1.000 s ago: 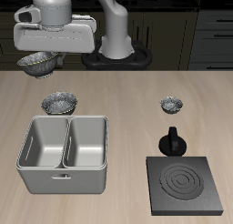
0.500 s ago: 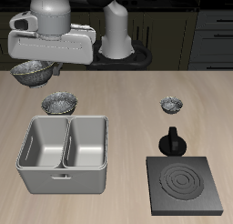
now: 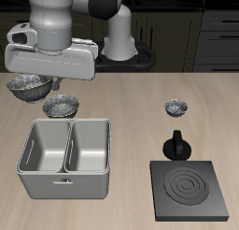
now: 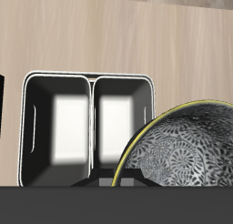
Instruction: Place the medium-sized bowl inside the right compartment of the bowl drainer
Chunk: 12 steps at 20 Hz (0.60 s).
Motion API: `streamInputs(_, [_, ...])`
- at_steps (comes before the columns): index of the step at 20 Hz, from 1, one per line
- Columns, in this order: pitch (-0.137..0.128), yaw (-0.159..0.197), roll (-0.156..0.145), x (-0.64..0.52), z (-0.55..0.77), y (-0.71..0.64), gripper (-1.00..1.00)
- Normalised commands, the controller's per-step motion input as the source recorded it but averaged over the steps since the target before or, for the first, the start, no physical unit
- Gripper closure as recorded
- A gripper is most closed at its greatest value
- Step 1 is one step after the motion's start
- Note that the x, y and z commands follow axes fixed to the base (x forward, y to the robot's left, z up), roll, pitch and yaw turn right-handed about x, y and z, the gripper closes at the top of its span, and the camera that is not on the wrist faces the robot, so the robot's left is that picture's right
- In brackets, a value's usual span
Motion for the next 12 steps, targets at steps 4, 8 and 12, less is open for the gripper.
streamInputs(4, [0.023, -0.006, 0.02, 0.07, -0.23, 0.17, 1.0])
streamInputs(8, [0.041, -0.011, 0.05, 0.03, -0.39, 0.3, 1.0])
streamInputs(12, [0.038, -0.023, 0.029, 0.05, -0.3, 0.18, 1.0])
